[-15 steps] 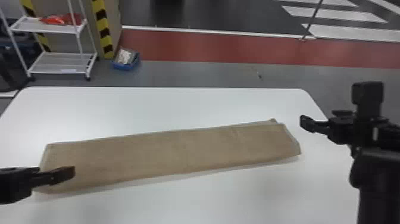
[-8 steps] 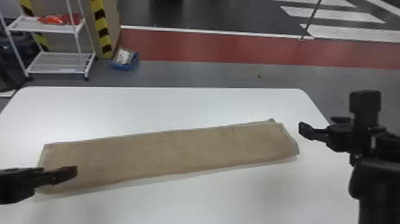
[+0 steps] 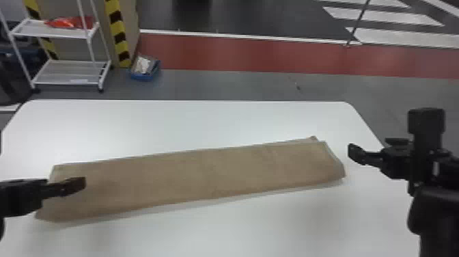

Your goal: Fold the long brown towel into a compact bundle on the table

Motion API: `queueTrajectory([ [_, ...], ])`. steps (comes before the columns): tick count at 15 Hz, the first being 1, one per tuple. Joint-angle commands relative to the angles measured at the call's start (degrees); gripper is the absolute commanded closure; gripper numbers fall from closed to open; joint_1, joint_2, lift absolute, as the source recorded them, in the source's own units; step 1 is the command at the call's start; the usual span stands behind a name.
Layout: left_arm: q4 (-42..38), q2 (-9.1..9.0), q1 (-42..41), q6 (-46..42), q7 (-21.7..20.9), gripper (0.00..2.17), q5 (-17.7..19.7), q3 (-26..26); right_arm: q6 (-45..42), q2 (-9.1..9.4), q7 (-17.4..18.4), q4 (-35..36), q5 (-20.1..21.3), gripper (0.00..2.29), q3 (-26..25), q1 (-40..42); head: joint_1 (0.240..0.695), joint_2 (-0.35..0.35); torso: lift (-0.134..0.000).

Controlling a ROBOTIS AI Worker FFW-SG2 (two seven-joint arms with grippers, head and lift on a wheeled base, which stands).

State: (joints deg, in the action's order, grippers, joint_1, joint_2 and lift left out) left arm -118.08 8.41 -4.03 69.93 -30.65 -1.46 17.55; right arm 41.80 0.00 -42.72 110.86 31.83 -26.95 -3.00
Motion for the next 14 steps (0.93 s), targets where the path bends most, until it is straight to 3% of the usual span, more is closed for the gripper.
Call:
queueTrajectory([
  [1,0.7,0.64,0.1,0.2,-0.3,0.09,0.0,0.7,-0.2,0.05,0.0,0.1,0.0,0.04,-0.1,0.0,0.695,-0.118,-0.123],
  [14,0.4,0.29,-1.9,2.4,-1.7,0.16,0.6,3.4,-0.4,0.05,0.1,-0.1,-0.5,0.04,0.3,-0.8,0.695,-0.094,-0.123],
])
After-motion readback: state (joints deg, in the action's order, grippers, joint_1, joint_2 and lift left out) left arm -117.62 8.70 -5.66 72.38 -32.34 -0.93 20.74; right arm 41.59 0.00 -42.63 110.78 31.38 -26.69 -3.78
